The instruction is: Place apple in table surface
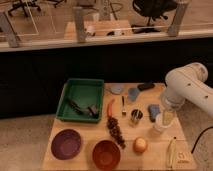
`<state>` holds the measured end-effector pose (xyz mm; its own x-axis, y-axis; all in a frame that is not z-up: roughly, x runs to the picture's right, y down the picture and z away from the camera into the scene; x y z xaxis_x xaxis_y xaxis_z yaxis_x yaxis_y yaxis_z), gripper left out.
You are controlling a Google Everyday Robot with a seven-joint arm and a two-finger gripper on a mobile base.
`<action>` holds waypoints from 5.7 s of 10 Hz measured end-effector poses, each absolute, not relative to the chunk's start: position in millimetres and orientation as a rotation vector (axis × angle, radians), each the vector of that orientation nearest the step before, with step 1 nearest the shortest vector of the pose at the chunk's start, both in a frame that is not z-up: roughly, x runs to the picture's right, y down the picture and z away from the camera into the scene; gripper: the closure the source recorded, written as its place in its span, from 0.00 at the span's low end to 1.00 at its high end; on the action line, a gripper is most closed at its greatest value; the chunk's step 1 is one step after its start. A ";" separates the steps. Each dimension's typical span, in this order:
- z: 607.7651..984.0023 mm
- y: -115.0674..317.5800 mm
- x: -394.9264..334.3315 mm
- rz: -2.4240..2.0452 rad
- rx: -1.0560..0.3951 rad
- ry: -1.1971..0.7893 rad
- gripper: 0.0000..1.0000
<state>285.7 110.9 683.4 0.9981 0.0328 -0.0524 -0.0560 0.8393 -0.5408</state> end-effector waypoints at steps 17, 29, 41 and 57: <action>683.4 110.9 285.7 0.047 -0.573 0.042 0.20; 665.1 177.2 253.1 -0.038 -0.669 -0.233 0.20; 669.3 233.4 227.7 -0.153 -0.637 -0.571 0.20; 753.2 295.1 215.1 -0.195 -0.682 -0.480 0.20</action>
<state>215.1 295.1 753.2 0.8739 -0.0184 0.4858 0.3262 0.7632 -0.5577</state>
